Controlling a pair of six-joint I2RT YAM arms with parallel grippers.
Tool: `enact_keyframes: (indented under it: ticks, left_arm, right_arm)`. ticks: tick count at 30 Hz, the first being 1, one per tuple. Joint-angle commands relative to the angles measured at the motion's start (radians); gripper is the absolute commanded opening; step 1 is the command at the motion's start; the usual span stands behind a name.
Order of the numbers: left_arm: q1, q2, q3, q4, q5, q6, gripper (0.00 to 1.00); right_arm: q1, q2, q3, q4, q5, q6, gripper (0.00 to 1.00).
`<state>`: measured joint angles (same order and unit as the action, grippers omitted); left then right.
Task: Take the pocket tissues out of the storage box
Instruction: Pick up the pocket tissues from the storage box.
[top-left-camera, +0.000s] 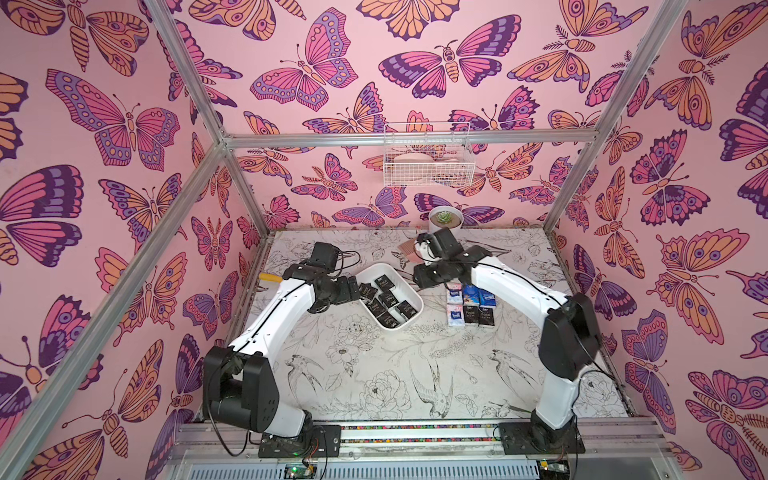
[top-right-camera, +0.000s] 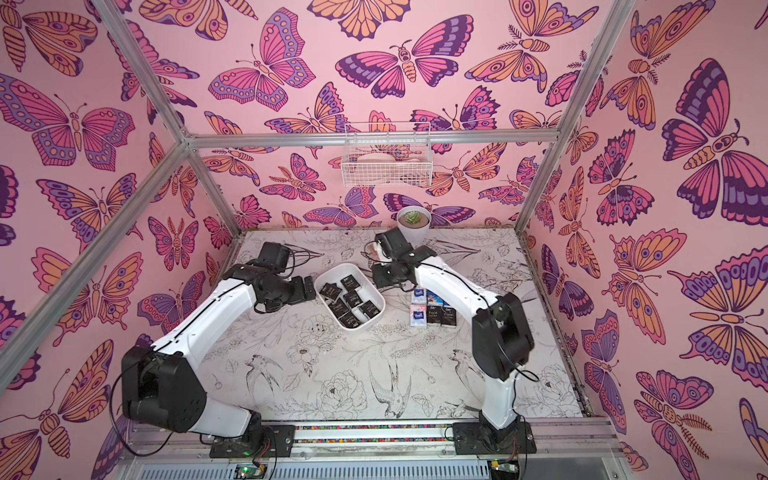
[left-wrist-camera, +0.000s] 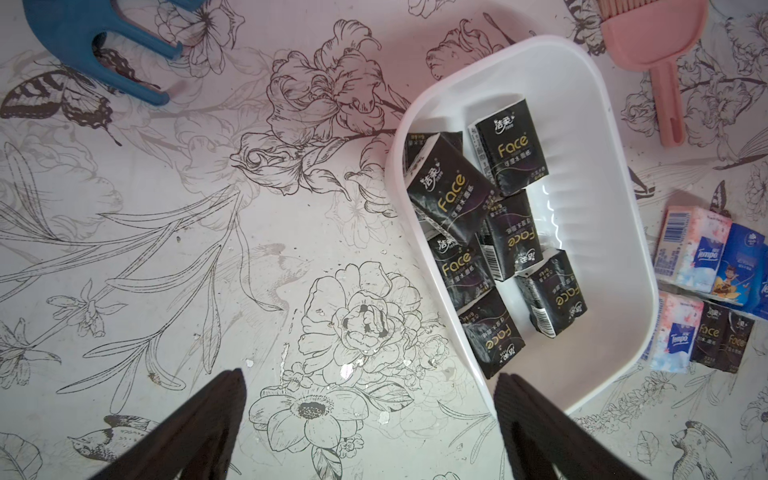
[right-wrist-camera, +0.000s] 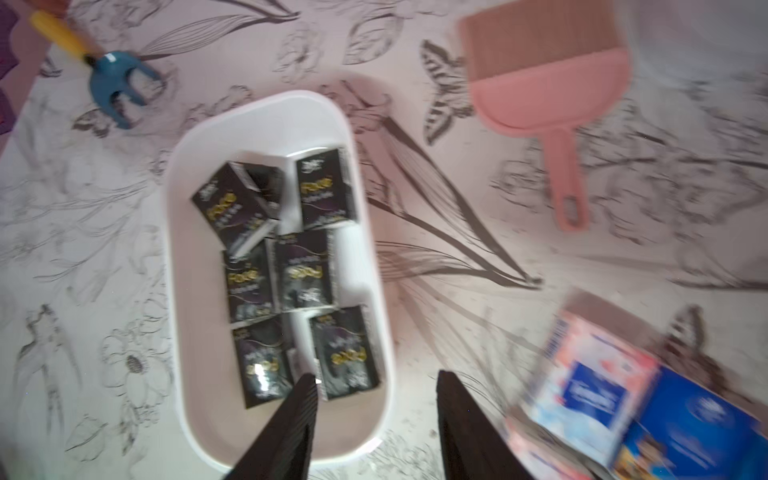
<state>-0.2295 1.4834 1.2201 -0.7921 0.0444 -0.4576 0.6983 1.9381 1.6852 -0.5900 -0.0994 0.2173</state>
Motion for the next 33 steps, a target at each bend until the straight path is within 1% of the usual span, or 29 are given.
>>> enact_keyframes:
  ticks: [1,4,8,13,18,24,28,33]
  left_arm:
    - [0.007,-0.021,-0.041,-0.016,-0.03,-0.027,1.0]
    - [0.014,-0.025,-0.054,-0.018,-0.019,-0.027,1.0]
    - [0.019,-0.032,-0.061,-0.017,-0.023,-0.032,1.0]
    - [0.021,-0.034,-0.059,-0.017,-0.014,-0.03,1.0]
    - [0.022,-0.037,-0.059,-0.018,-0.011,-0.024,1.0]
    - [0.027,-0.039,-0.059,-0.018,-0.016,-0.013,1.0]
    - [0.031,-0.038,-0.057,-0.017,-0.017,-0.011,1.0]
    - [0.033,-0.039,-0.053,-0.016,-0.011,-0.01,1.0]
  right_arm:
    - [0.046,0.114,0.161,-0.013,-0.08,-0.025,0.53]
    - [0.068,0.218,0.268,-0.002,-0.101,-0.021,0.55]
    - [0.082,0.323,0.336,0.06,-0.16,-0.034,0.58]
    - [0.081,0.441,0.434,0.072,-0.195,-0.01,0.59]
    - [0.081,0.499,0.435,0.155,-0.239,0.045,0.59]
    - [0.081,0.541,0.427,0.192,-0.289,0.092,0.59]
    - [0.083,0.534,0.385,0.219,-0.328,0.116,0.57]
    - [0.083,0.507,0.331,0.236,-0.367,0.139,0.51]
